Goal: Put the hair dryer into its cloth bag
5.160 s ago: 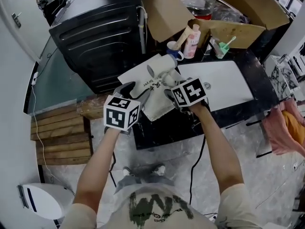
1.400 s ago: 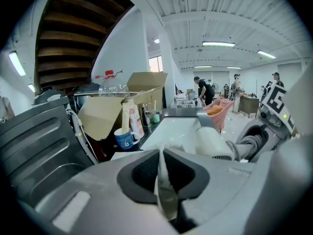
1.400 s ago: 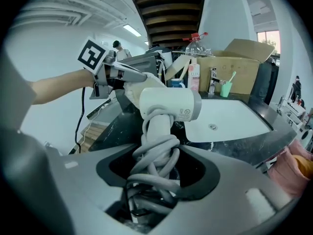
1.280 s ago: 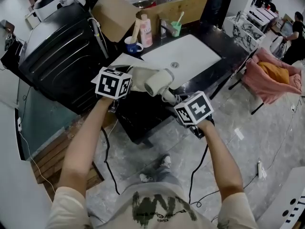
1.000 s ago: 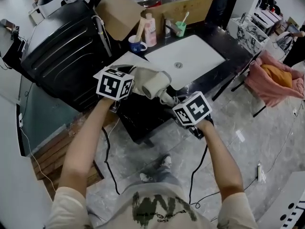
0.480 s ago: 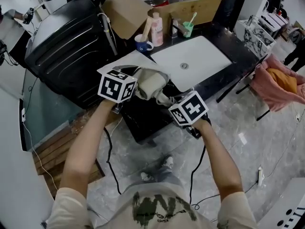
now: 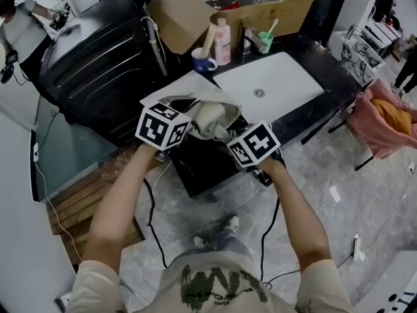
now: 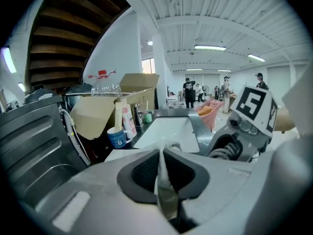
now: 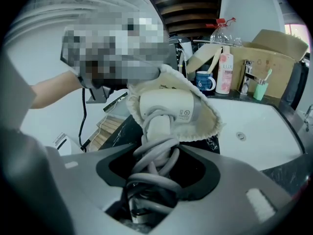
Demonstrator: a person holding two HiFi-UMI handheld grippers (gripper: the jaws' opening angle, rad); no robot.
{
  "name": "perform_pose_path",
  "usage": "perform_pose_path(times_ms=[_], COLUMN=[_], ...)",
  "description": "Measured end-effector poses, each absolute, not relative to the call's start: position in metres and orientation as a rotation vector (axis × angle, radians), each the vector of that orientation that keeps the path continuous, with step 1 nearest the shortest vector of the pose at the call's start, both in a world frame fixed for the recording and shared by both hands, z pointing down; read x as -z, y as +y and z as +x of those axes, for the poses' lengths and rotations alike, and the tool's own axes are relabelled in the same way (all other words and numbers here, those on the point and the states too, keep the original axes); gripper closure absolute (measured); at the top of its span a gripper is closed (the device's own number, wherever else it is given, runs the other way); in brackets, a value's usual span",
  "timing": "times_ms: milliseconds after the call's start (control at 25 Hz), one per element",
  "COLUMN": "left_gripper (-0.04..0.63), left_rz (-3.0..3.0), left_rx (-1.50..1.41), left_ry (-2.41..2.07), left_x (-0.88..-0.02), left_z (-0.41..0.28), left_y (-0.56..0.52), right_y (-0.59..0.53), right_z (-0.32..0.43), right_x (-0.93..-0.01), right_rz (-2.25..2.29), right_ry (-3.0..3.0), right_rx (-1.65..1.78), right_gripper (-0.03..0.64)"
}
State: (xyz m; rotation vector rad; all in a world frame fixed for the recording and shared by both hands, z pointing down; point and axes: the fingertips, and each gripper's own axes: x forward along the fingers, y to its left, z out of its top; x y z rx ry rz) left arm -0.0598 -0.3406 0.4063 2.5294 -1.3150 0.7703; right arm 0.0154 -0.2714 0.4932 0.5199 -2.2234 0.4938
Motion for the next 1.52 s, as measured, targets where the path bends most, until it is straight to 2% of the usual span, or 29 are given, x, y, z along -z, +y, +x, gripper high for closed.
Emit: perform_pose_path(times_ms=[1520], left_gripper=[0.568], left_rz=[2.556], left_rx=[-0.625], left_ry=[-1.23], left_x=[-0.41], left_z=[-0.057], left_y=[-0.308], right_y=[-0.355], right_z=[-0.042], right_x=[-0.506], right_rz=[0.596], right_ry=[-2.216], right_rx=[-0.655], right_gripper=[0.368])
